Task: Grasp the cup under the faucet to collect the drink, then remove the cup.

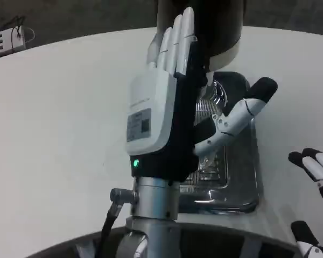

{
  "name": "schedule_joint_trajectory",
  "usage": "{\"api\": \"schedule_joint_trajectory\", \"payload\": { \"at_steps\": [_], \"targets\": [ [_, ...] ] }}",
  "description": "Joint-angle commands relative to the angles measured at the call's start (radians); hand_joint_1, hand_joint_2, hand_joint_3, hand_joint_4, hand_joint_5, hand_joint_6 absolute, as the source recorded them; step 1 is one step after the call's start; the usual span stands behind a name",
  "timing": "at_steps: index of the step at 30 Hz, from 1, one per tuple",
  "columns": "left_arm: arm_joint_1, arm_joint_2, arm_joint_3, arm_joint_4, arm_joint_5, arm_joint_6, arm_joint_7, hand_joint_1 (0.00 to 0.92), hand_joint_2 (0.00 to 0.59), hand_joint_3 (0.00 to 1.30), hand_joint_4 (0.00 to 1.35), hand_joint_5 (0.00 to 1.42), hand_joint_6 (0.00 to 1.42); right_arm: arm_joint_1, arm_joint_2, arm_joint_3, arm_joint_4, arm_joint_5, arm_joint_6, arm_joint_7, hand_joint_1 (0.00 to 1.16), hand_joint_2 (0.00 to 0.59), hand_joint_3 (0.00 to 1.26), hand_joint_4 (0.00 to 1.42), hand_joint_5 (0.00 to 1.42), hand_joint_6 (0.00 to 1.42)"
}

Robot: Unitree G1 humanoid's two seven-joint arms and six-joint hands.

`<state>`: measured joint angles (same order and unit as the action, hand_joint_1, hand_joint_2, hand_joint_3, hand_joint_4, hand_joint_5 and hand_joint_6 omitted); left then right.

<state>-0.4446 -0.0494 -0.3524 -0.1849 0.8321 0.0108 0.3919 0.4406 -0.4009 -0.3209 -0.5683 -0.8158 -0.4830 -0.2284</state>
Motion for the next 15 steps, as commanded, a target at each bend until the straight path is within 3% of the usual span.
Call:
{"api": "schedule_joint_trajectory", "payload": {
  "at_steps": [1,15],
  "targets": [
    [-0.014,-0.011,-0.017,0.028,0.011,-0.021,0.03,0.0,0.155,0.0,0.0,0.03,0.0,0.003,-0.007,-0.021,0.014,0.022,-0.015,-0.004,0.16,0.495,0.13,0.11,0.17,0.25],
    [-0.032,-0.021,-0.064,0.05,0.037,0.014,0.003,0.0,0.156,0.0,0.0,0.02,0.0,-0.002,-0.017,-0.06,0.047,0.051,-0.043,-0.005,0.16,0.495,0.13,0.11,0.17,0.25]
  ]
}}
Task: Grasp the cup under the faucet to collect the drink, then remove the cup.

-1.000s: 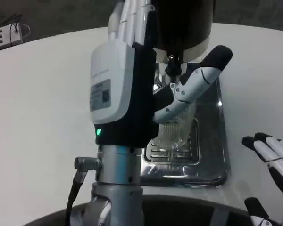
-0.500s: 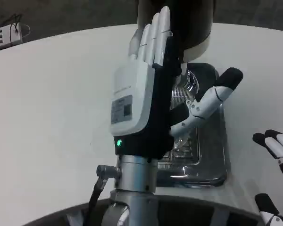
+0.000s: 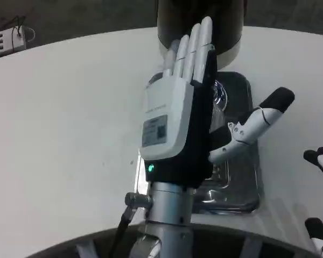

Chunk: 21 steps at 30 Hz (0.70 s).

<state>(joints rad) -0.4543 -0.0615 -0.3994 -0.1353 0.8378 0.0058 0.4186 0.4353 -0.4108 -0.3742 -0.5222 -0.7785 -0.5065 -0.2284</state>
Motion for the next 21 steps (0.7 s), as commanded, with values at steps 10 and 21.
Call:
{"api": "schedule_joint_trajectory", "payload": {
  "at_steps": [10,21],
  "targets": [
    [-0.019,-0.006,-0.059,-0.039,0.072,0.064,-0.097,0.0,0.155,0.0,0.0,0.04,0.0,-0.002,-0.001,-0.009,0.007,0.022,-0.03,-0.004,0.16,0.495,0.13,0.11,0.17,0.25],
    [-0.03,0.0,-0.077,-0.078,0.112,0.116,-0.204,0.0,0.154,0.0,0.0,0.08,0.0,-0.007,-0.001,-0.007,0.014,0.03,-0.031,-0.003,0.16,0.495,0.13,0.11,0.17,0.26]
  ]
}}
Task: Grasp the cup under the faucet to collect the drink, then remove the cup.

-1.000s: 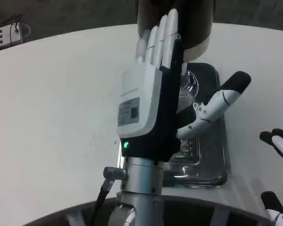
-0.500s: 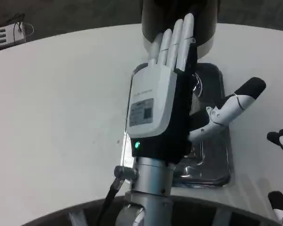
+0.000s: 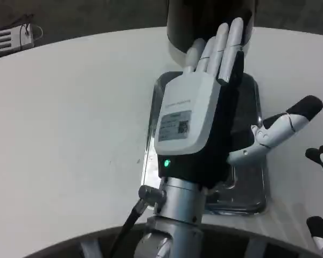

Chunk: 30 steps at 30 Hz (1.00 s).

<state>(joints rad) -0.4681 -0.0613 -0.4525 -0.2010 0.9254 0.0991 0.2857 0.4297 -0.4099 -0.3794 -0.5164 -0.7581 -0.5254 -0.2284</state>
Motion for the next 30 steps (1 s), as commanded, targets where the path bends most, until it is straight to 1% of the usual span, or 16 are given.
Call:
{"api": "schedule_joint_trajectory", "payload": {
  "at_steps": [1,7,9,15,24,26,30],
  "targets": [
    [-0.021,0.0,-0.023,-0.013,0.025,0.028,-0.088,0.0,0.153,0.0,0.0,0.08,0.0,-0.003,-0.003,-0.001,0.009,0.01,-0.012,-0.003,0.16,0.495,0.13,0.11,0.17,0.26],
    [-0.046,0.009,-0.023,-0.016,0.053,0.057,-0.166,0.0,0.149,0.0,0.0,0.11,0.0,-0.009,-0.002,0.005,0.016,0.017,-0.009,0.004,0.16,0.493,0.13,0.11,0.18,0.26],
    [-0.056,0.015,-0.025,-0.019,0.061,0.071,-0.201,0.0,0.138,0.0,0.0,0.14,0.0,-0.01,-0.001,0.007,0.018,0.021,-0.006,0.009,0.17,0.491,0.13,0.11,0.18,0.26],
    [-0.093,0.041,-0.026,-0.031,0.086,0.084,-0.295,0.0,0.131,0.03,0.0,0.16,0.0,-0.022,-0.003,0.014,0.032,0.026,-0.002,0.017,0.17,0.489,0.13,0.11,0.18,0.27],
    [-0.104,0.056,-0.022,-0.036,0.083,0.085,-0.316,0.0,0.13,0.05,0.0,0.18,0.0,-0.039,0.0,0.034,0.04,0.044,0.009,0.039,0.18,0.488,0.12,0.11,0.18,0.27],
    [-0.103,0.058,-0.021,-0.037,0.083,0.083,-0.313,0.0,0.13,0.05,0.0,0.18,0.0,-0.043,0.002,0.04,0.042,0.054,0.014,0.048,0.19,0.469,0.12,0.11,0.18,0.27],
    [-0.097,0.059,-0.022,-0.041,0.081,0.083,-0.312,0.0,0.13,0.05,0.0,0.19,0.0,-0.057,0.003,0.059,0.047,0.094,0.038,0.084,0.19,0.455,0.1,0.11,0.17,0.27]
  ]
}}
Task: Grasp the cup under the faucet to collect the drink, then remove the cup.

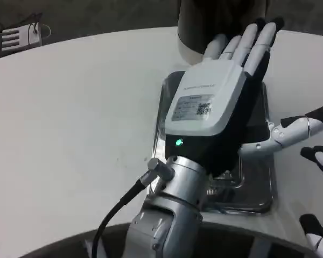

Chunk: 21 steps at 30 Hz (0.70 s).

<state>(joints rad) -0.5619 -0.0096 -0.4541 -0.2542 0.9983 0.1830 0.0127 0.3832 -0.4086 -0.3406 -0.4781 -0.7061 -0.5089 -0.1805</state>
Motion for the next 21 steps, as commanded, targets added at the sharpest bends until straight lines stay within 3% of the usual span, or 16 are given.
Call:
{"api": "schedule_joint_trajectory", "payload": {
  "at_steps": [1,21],
  "targets": [
    [-0.002,0.008,-0.021,0.012,0.008,-0.001,-0.038,0.0,0.13,0.05,0.0,0.19,0.0,-0.017,0.003,0.025,0.011,0.054,0.03,0.047,0.19,0.452,0.1,0.11,0.17,0.27],
    [0.022,0.012,-0.017,-0.026,0.011,0.004,-0.035,0.0,0.127,0.06,0.0,0.2,0.0,-0.121,0.021,0.11,0.045,0.204,0.137,0.155,0.31,0.342,0.04,0.1,0.16,0.27]
  ]
}}
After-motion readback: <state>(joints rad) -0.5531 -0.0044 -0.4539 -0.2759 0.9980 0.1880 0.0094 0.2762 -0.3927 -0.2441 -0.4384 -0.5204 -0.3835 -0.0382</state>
